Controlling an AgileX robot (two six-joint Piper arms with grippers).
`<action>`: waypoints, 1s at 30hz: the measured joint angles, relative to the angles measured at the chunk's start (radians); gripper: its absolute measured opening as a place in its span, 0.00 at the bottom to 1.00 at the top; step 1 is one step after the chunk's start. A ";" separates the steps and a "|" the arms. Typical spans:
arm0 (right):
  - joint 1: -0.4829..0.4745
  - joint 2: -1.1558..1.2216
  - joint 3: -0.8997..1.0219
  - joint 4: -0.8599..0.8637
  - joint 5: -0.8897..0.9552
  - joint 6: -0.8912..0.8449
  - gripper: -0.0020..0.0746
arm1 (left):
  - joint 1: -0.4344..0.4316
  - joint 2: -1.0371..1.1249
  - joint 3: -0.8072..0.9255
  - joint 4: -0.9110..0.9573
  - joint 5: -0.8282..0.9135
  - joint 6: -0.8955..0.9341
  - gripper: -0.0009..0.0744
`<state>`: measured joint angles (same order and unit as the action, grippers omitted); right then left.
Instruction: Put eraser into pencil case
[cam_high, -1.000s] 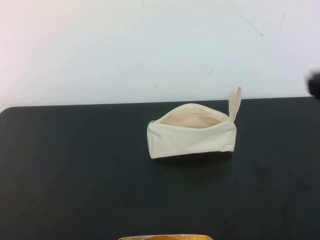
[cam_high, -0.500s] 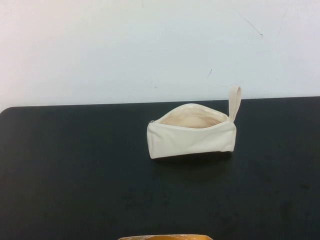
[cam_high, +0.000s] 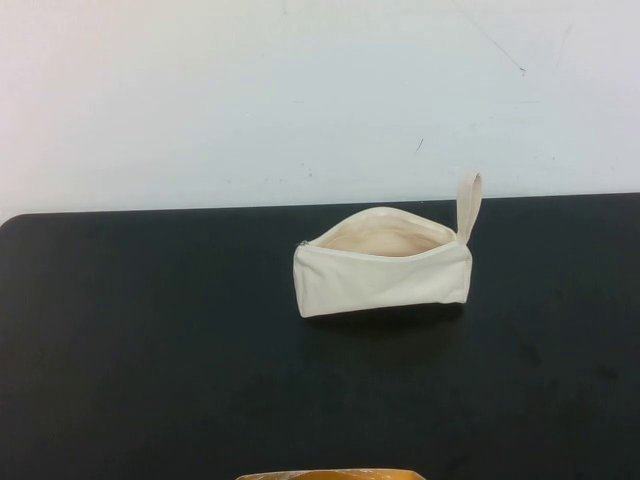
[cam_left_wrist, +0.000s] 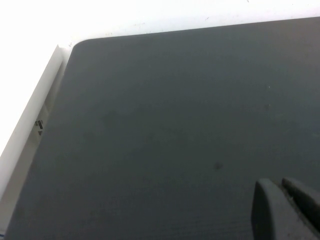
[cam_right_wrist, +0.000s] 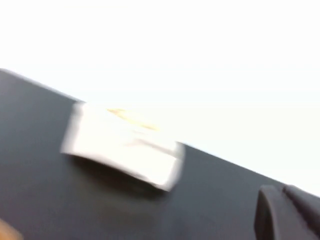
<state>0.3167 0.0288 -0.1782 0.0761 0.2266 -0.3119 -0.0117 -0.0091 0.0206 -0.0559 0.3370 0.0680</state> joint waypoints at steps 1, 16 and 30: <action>-0.048 -0.019 0.018 0.002 -0.002 0.000 0.02 | 0.000 0.000 0.000 0.000 0.000 0.000 0.01; -0.484 -0.040 0.204 -0.045 -0.004 0.161 0.02 | 0.000 0.000 0.000 0.000 0.000 0.000 0.01; -0.336 -0.041 0.206 -0.140 0.109 0.331 0.02 | 0.000 0.000 0.000 0.000 0.000 0.000 0.01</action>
<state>-0.0191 -0.0119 0.0276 -0.0644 0.3361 0.0194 -0.0117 -0.0091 0.0206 -0.0559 0.3370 0.0680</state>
